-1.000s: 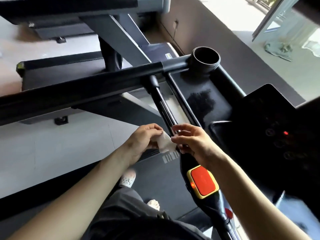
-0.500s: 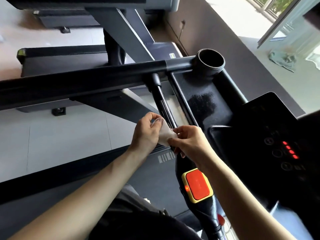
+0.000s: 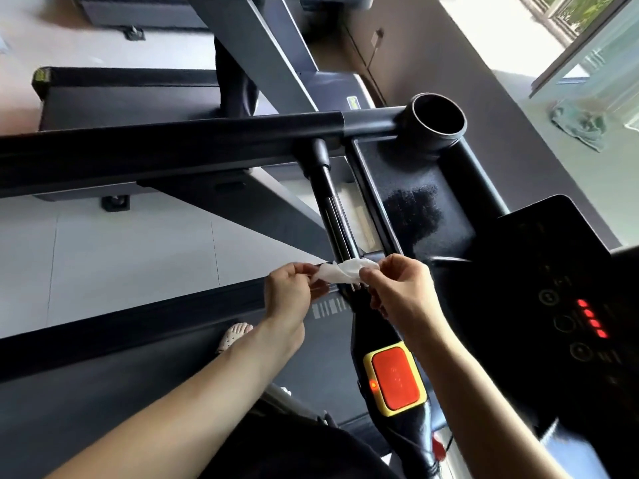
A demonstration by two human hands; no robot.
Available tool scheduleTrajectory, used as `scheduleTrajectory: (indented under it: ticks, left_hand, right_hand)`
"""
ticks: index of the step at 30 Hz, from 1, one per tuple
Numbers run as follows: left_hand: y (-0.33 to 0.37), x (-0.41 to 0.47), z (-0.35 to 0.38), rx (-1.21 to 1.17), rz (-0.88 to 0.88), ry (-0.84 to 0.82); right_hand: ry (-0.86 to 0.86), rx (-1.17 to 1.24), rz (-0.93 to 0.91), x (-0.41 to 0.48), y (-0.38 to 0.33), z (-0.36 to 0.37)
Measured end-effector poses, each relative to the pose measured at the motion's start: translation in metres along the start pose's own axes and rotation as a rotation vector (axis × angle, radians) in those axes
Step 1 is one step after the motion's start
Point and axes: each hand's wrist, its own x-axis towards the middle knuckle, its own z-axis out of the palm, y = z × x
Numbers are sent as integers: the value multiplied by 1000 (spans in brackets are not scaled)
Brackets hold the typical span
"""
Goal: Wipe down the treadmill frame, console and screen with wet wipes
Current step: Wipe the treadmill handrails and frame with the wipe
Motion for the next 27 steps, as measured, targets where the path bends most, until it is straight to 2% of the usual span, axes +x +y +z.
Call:
scheduleTrajectory:
  ticks: [3,7,11,15,17,19,21,23,25,27]
  left_hand:
    - [-5,-9,6,-47,-44,-87]
    - [-14,-25,20,96,89,-297]
    - [-34,-10,23,248,159,-196]
    - [-22,1,14,63,67,-69]
    - [-18,5,13,77,70,-48]
    - [-20,8,12,261,183,58]
    - [-23,11,7,464,383,182]
    - [-26,12,3,543,582,247]
    - [-27,11,3,516,638,218]
    - [-24,8,6,397,549,45]
  right_hand:
    - [136,-161,-106,5,9,4]
    - [209,-309,-156,8,14,4]
    - [248,-414,-213,6,13,7]
    - [249,-459,-321,7,9,8]
    - [235,-476,-328,9,9,8]
    - [225,-479,-336,10,10,8]
    - [218,-472,-330,9,12,7]
    - [210,-464,-313,7,13,7]
    - [195,-447,-290,7,13,7]
    - [180,-420,-275,8,13,7]
